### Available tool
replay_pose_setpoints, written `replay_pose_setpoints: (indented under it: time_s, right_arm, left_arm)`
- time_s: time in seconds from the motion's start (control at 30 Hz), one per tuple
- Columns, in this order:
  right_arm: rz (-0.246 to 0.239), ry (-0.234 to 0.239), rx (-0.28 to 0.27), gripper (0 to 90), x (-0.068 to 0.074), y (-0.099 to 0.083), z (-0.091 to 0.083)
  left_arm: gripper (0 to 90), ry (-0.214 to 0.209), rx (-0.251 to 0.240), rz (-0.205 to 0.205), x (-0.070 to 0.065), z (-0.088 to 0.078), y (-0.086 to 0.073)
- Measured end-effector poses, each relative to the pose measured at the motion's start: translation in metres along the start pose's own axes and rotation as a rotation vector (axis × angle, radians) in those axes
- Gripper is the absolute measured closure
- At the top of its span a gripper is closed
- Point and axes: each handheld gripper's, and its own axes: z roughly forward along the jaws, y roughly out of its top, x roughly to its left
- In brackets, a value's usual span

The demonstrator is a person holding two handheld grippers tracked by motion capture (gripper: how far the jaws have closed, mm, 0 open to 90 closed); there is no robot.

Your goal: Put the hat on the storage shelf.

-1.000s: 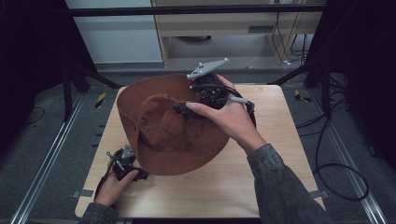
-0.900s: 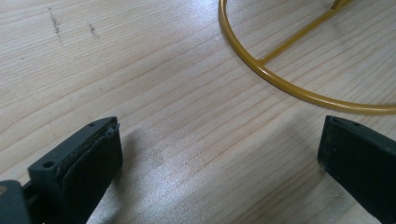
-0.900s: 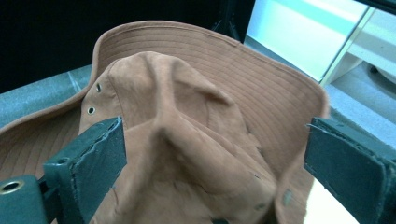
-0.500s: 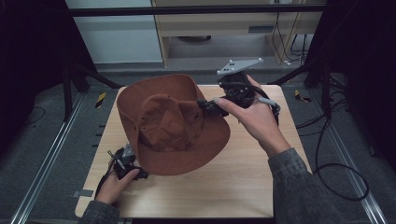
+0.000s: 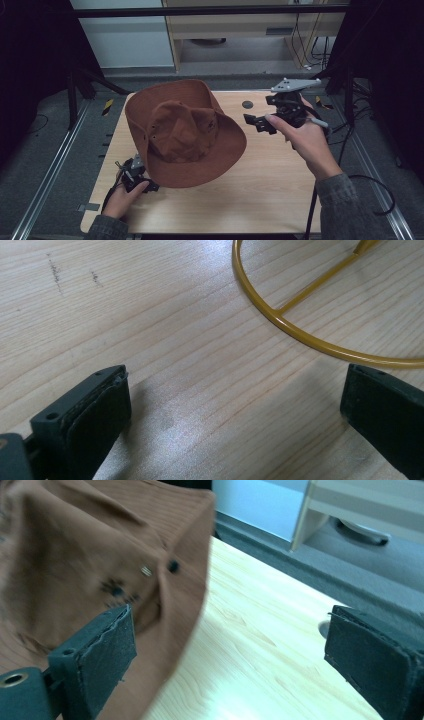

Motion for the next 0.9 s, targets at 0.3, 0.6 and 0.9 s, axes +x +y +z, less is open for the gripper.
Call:
replay_pose_setpoints:
  time_s: [0.3, 0.6, 0.9]
  right_arm:
    - [0.052, -0.036, -0.001, 7.7, -0.022, -0.038, -0.008]
    - [0.073, -0.055, 0.028, 7.1, -0.032, -0.072, -0.007]
    - [0.107, -0.097, 0.057, 8.4, -0.034, -0.119, 0.01]
  left_arm:
    - [0.0, 0.001, 0.0, -0.001, 0.0, 0.0, 0.0]
    - [0.0, 0.002, -0.001, -0.001, 0.0, 0.0, 0.0]
    - [0.0, 0.003, 0.0, -0.002, 0.0, 0.0, 0.0]
